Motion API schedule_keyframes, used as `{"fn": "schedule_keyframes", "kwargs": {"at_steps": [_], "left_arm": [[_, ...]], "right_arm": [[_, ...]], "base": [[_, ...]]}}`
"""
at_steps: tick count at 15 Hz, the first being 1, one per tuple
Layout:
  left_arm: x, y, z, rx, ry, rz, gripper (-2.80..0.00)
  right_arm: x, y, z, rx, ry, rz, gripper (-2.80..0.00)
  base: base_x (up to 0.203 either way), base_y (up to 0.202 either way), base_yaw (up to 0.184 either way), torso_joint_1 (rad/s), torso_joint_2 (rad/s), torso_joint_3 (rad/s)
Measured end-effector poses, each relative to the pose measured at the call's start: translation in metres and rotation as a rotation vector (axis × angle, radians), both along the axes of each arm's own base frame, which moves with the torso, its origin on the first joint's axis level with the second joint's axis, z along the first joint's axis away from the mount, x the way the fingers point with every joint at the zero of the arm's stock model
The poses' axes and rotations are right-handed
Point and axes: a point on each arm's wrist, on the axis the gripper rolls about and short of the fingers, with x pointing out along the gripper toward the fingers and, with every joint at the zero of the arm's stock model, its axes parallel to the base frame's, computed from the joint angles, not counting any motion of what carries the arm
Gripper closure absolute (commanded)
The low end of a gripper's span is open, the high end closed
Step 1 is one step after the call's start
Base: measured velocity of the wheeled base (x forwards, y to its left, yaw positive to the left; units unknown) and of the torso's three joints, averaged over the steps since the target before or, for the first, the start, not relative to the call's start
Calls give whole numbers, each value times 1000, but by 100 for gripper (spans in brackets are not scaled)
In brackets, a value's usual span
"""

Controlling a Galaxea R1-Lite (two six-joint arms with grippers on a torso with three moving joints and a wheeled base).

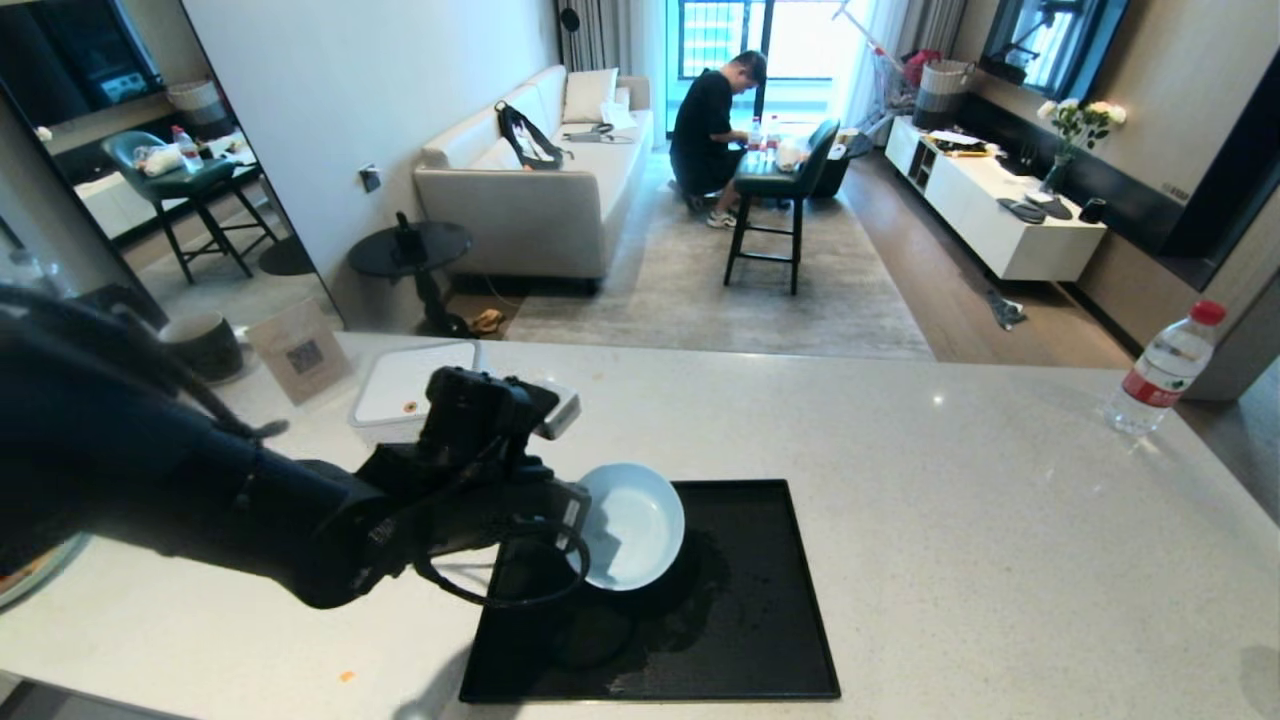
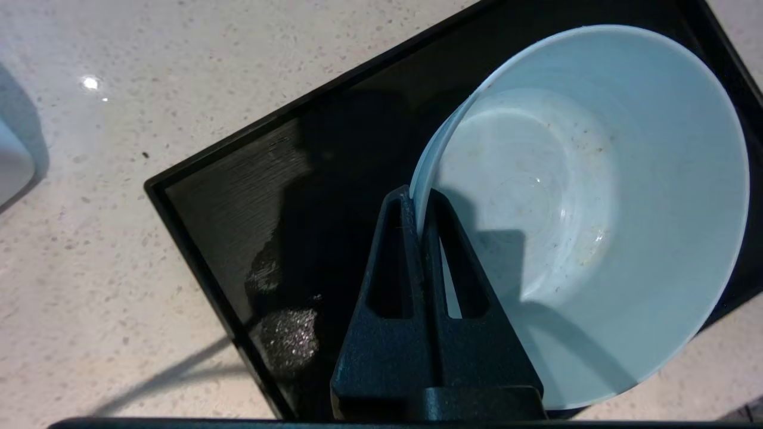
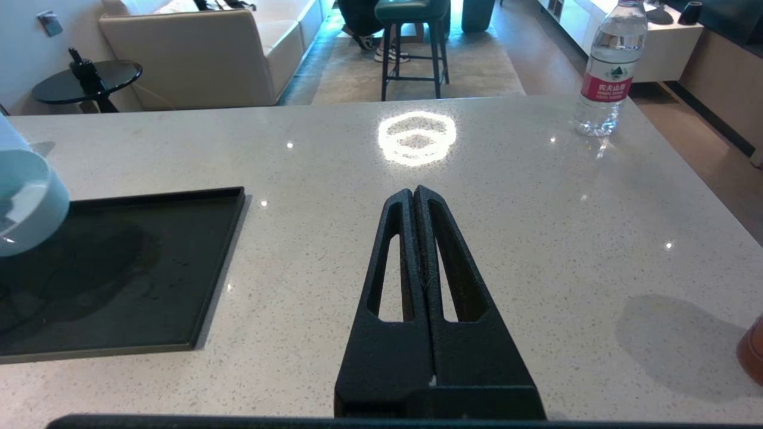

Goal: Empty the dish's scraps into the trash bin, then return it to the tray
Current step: Put the bowl back to the table

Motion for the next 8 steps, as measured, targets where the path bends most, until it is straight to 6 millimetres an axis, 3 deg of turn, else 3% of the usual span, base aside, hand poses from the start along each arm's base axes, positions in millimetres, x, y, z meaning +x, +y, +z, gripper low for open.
{"fn": "schedule_keyframes", "kwargs": {"at_steps": [8], "left_arm": [[9, -5, -35, 57, 97, -2, 0]], "right_arm": [[0, 0, 0, 0, 0, 0, 0]], "base": [[0, 0, 0, 0, 0, 0]]}}
